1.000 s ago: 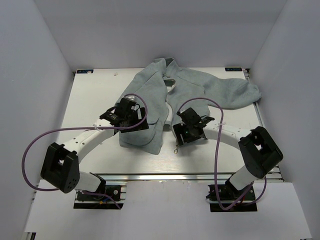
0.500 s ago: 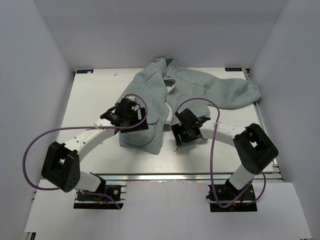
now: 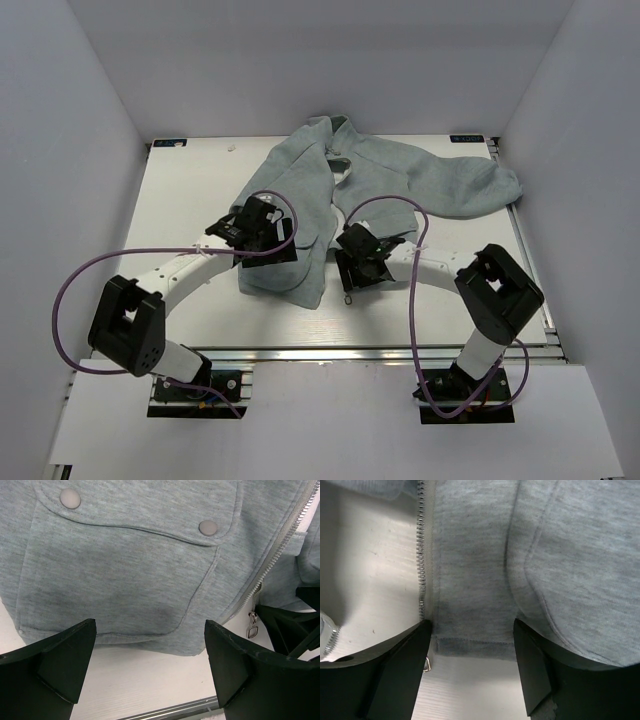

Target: Zip up the jacket

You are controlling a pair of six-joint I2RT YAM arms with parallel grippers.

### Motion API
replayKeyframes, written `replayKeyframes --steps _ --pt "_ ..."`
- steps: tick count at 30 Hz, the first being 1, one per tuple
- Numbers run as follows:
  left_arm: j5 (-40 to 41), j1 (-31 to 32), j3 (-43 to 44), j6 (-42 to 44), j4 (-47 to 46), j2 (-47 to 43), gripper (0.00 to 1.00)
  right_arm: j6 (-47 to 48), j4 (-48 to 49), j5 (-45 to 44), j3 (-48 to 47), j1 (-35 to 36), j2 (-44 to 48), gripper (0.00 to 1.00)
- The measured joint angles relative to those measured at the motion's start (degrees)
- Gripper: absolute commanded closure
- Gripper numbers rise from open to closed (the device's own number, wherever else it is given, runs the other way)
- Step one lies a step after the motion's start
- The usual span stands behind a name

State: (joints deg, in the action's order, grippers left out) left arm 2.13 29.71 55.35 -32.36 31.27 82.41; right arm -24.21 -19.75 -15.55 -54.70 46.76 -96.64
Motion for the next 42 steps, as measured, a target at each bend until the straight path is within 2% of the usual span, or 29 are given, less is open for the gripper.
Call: replayKeyframes --steps 3,4,5,8,10,11,12,19,26,28,29,32,42 --pt "0.04 0.0 0.68 0.0 0.66 0.0 0.02 -1.7 0.37 -0.81 0.0 0.22 -0.28 0.41" --pt "0.04 0.02 1.01 -0.02 0.92 0.0 0.02 -2.19 0.57 -1.05 0.0 0.24 -0.5 0.58" --pt "0.09 0.0 1.33 -0.02 1.25 0.0 0.02 -2.51 0.87 -1.29 0.07 0.24 -0.61 0.66" --pt "0.28 0.0 2.03 -0.07 2.21 -0.07 0.02 -3.54 1.99 -2.12 0.52 0.24 -0.68 0.83" --pt "0.26 0.0 2.14 -0.13 3.48 -0.42 0.02 -3.87 2.8 -2.29 0.96 0.24 -0.48 0.87" --pt "0.24 0.02 2.14 -0.24 4.22 -0.79 0.02 -3.96 3.32 -2.29 1.2 0.24 -0.24 0.96" --pt "0.2 0.02 2.12 -0.28 4.81 -1.31 0.02 -3.89 3.74 -2.23 1.55 0.24 0.02 1.0" --pt "-1.86 2.86 -0.17 -0.26 6.8 -6.29 0.02 -2.58 5.88 -0.24 4.83 0.0 3.69 1.0" --pt "-1.2 16.57 1.4 -0.07 8.68 1.31 0.04 -0.81 3.06 3.63 10.49 -2.01 16.65 1.0" --pt "-0.5 17.25 2.69 -0.22 8.66 4.81 0.06 -0.59 3.08 4.02 10.97 -2.6 19.43 1.0" --pt "-0.02 17.2 3.02 -0.26 8.59 6.16 0.11 -0.57 3.13 4.2 11.19 -2.91 20.17 1.0" --pt "1.14 17.0 3.34 -0.07 8.72 8.85 0.13 -0.55 3.3 4.63 12.26 -3.65 20.81 1.0" --pt "1.95 17.9 2.25 0.04 8.41 11.26 0.24 -1.29 3.98 5.27 15.34 -4.7 20.76 1.0"
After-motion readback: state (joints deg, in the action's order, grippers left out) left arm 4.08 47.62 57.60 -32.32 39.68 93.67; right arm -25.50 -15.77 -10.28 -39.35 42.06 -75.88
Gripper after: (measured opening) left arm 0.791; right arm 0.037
